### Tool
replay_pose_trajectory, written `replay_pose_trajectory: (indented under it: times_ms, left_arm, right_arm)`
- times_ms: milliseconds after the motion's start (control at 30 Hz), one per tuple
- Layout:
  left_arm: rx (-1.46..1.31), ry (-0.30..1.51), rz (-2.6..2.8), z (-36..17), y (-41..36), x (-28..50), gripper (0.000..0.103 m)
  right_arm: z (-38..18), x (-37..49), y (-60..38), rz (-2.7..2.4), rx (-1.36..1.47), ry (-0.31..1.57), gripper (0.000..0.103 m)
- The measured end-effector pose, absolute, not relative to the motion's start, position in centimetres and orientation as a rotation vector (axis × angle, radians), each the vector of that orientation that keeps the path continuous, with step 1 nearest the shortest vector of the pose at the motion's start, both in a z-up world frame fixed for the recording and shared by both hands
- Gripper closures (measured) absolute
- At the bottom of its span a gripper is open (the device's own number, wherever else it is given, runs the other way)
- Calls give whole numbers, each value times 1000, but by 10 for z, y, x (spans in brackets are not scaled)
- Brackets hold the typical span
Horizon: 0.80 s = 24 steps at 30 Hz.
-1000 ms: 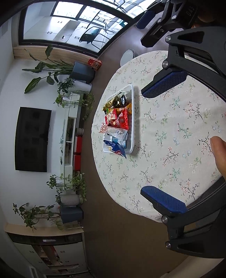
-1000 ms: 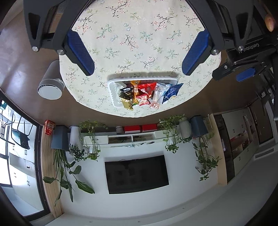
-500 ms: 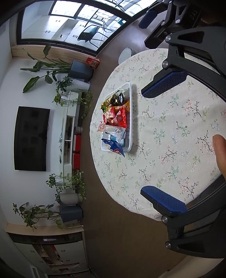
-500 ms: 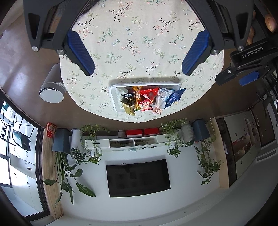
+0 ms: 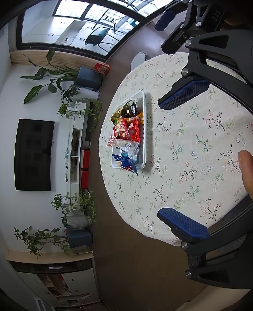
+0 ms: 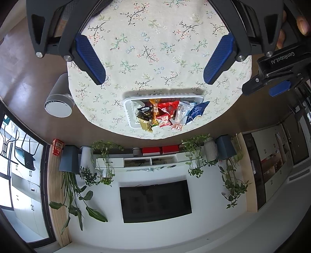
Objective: Organize snacks
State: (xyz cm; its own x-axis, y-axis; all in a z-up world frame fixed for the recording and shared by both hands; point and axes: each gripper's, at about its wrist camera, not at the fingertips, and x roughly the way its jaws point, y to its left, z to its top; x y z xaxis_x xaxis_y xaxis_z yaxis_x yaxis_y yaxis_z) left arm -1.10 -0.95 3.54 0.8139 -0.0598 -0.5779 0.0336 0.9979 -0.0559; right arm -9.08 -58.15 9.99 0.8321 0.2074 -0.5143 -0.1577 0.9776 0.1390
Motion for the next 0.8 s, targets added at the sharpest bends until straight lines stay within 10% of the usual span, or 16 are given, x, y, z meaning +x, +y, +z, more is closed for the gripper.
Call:
replay_pose_trajectory:
  times_ms: [800]
  left_arm:
    - [-36,624,-56,29,-8,-8,0]
  right_arm:
    - [102,-92,-582,193,91,559,0]
